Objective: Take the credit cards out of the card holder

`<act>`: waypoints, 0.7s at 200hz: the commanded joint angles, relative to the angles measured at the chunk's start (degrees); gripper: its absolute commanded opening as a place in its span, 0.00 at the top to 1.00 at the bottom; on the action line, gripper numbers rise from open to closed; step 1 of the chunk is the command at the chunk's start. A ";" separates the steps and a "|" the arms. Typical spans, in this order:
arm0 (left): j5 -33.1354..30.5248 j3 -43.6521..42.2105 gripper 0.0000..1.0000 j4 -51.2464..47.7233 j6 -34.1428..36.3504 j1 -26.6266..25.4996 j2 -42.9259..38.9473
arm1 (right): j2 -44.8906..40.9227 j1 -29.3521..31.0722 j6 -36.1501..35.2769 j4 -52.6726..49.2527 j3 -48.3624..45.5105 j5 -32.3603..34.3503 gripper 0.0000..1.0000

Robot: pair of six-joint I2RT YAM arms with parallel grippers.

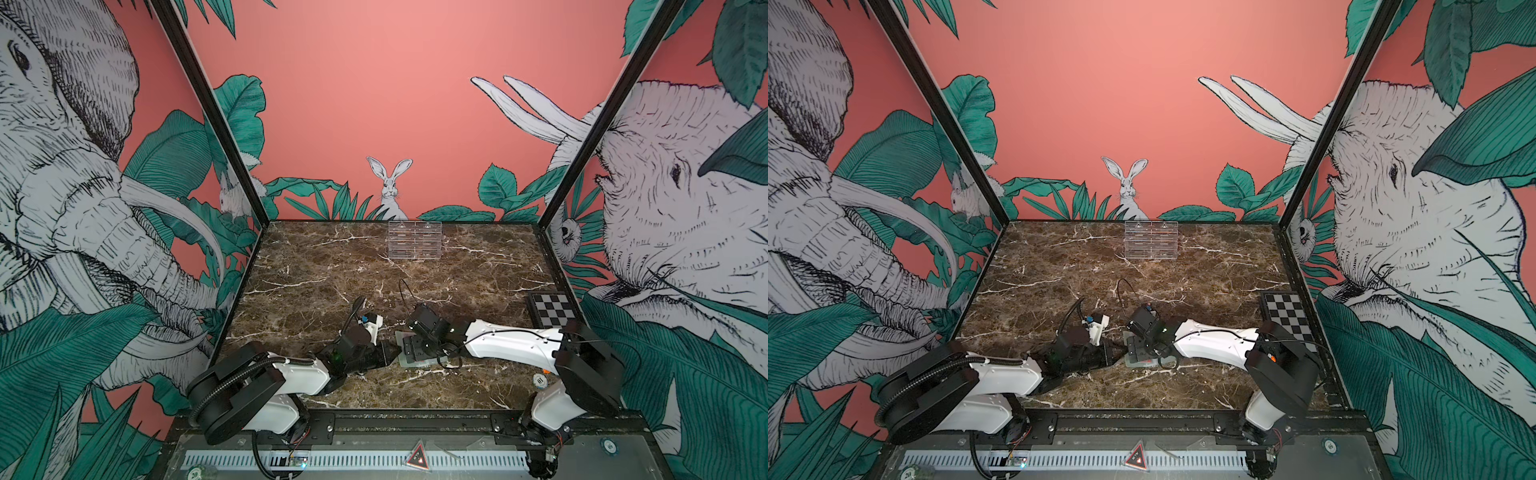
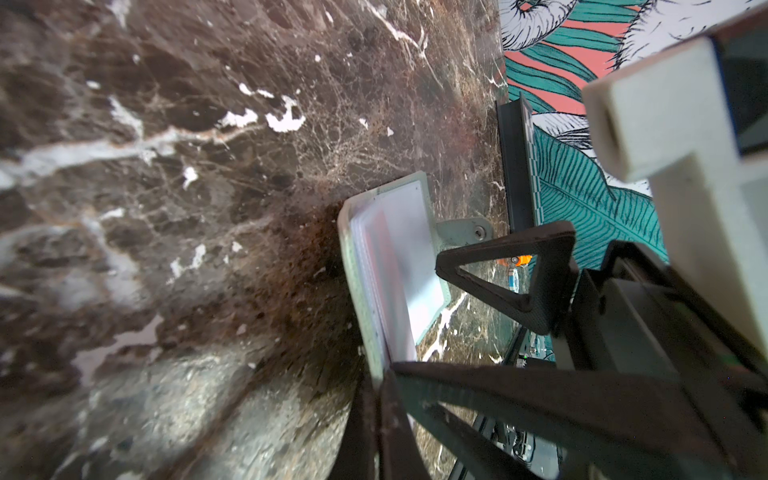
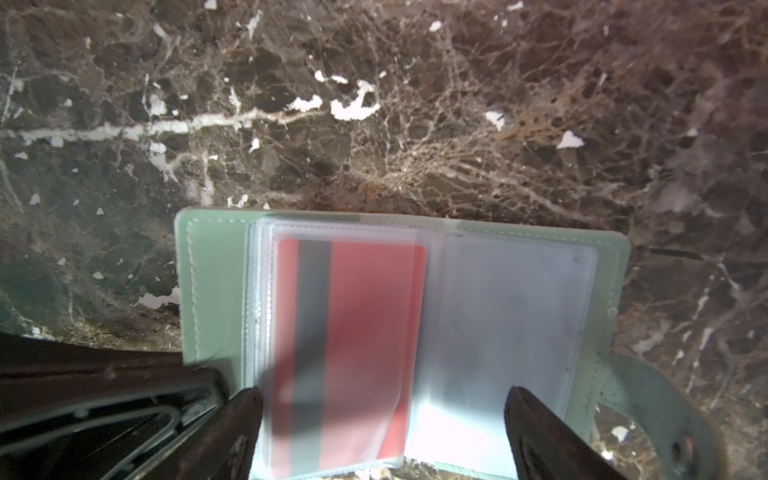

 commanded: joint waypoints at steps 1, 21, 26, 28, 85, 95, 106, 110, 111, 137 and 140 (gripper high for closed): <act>-0.25 0.97 1.00 1.27 0.78 -0.26 -0.39 | 0.12 -0.30 0.23 -0.92 -0.70 1.62 0.11; -0.17 0.80 1.00 1.62 0.80 -0.30 -0.17 | -0.51 -0.59 0.32 -0.94 -1.30 1.84 0.11; -0.17 0.78 1.00 1.56 0.85 -0.28 -0.09 | -0.65 -0.69 0.44 -0.83 -1.39 1.79 0.11; -0.17 0.78 1.00 1.61 0.86 -0.26 -0.08 | -0.73 -0.71 0.42 -0.87 -1.47 1.79 0.11; -0.08 0.70 1.00 1.55 1.27 -0.26 0.28 | -3.02 -2.16 0.32 -0.58 -2.71 1.83 0.11; -0.08 0.74 1.00 1.58 1.33 -0.32 0.36 | -3.45 -2.33 0.28 -0.60 -2.94 1.93 0.11; -0.17 0.72 1.00 1.38 1.45 -0.26 0.37 | -3.83 -2.51 0.25 -0.39 -3.20 1.79 0.12; -0.17 0.75 1.00 1.44 1.44 -0.26 0.44 | -3.92 -2.61 0.23 -0.46 -3.21 1.81 0.12; -0.17 0.72 1.00 1.45 1.41 -0.26 0.44 | -3.98 -2.66 0.23 -0.50 -3.24 1.80 0.12; -0.17 0.78 1.00 1.14 1.70 -0.26 0.54 | -4.69 -3.20 0.23 -0.19 -4.06 1.74 0.12; -0.17 0.78 1.00 1.15 1.67 -0.26 0.53 | -4.79 -3.27 0.23 -0.13 -4.21 1.63 0.12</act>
